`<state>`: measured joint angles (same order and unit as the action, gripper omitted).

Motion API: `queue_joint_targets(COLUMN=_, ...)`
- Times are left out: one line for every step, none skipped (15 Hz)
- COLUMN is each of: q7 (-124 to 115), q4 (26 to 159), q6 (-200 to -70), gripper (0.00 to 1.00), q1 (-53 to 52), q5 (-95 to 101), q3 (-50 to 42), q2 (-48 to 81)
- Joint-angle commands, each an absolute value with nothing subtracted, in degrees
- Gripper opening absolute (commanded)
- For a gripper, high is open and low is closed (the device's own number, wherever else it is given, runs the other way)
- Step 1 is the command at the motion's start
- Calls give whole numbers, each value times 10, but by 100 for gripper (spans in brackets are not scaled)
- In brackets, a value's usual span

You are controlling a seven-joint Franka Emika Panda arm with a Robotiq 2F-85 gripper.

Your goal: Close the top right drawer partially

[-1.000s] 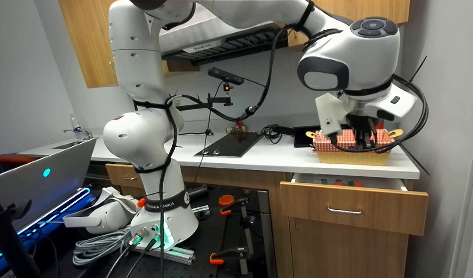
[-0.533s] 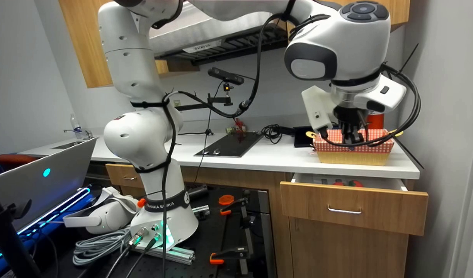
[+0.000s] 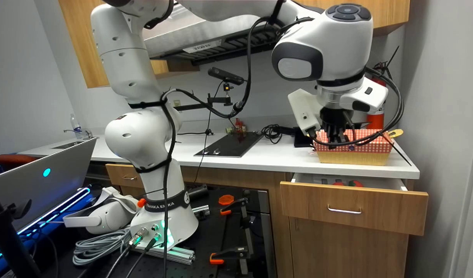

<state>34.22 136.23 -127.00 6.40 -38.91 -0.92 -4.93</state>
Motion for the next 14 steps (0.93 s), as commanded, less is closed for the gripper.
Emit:
queue_joint_targets(q7=360, q4=1387, q6=-1263, gripper=0, q1=47, q5=-366, q3=-25, q2=-81)
queue_joint_targets(q7=363, q4=1391, q6=-1265, gripper=0, q1=44, q5=-361, q3=-26, q2=-83)
queue_joint_targets(q7=365, q4=1394, q6=-1265, gripper=0, q1=42, q5=-358, q3=-27, q2=-86)
queue_joint_targets(q7=368, q4=1391, q6=-1260, gripper=0, q1=43, q5=-354, q3=-30, q2=-86)
queue_joint_targets(q7=353, q4=1379, q6=-1270, gripper=1, q1=39, q5=-367, q3=-29, q2=-64)
queue_joint_targets(q7=355, q4=1381, q6=-1270, gripper=1, q1=39, q5=-364, q3=-30, q2=-67)
queue_joint_targets(q7=355, q4=1381, q6=-1270, gripper=1, q1=38, q5=-362, q3=-31, q2=-68)
queue_joint_targets(q7=356, q4=1382, q6=-1270, gripper=1, q1=38, q5=-362, q3=-32, q2=-69)
queue_joint_targets(q7=357, q4=1382, q6=-1270, gripper=1, q1=38, q5=-362, q3=-33, q2=-69)
queue_joint_targets(q7=357, q4=1382, q6=-1270, gripper=1, q1=38, q5=-362, q3=-33, q2=-69)
queue_joint_targets(q7=357, q4=1382, q6=-1270, gripper=1, q1=38, q5=-362, q3=-33, q2=-69)
queue_joint_targets(q7=357, q4=1382, q6=-1270, gripper=1, q1=38, q5=-362, q3=-33, q2=-69)
queue_joint_targets(q7=357, q4=1382, q6=-1270, gripper=1, q1=38, q5=-362, q3=-33, q2=-69)
queue_joint_targets(q7=357, q4=1382, q6=-1270, gripper=1, q1=38, q5=-362, q3=-33, q2=-69)
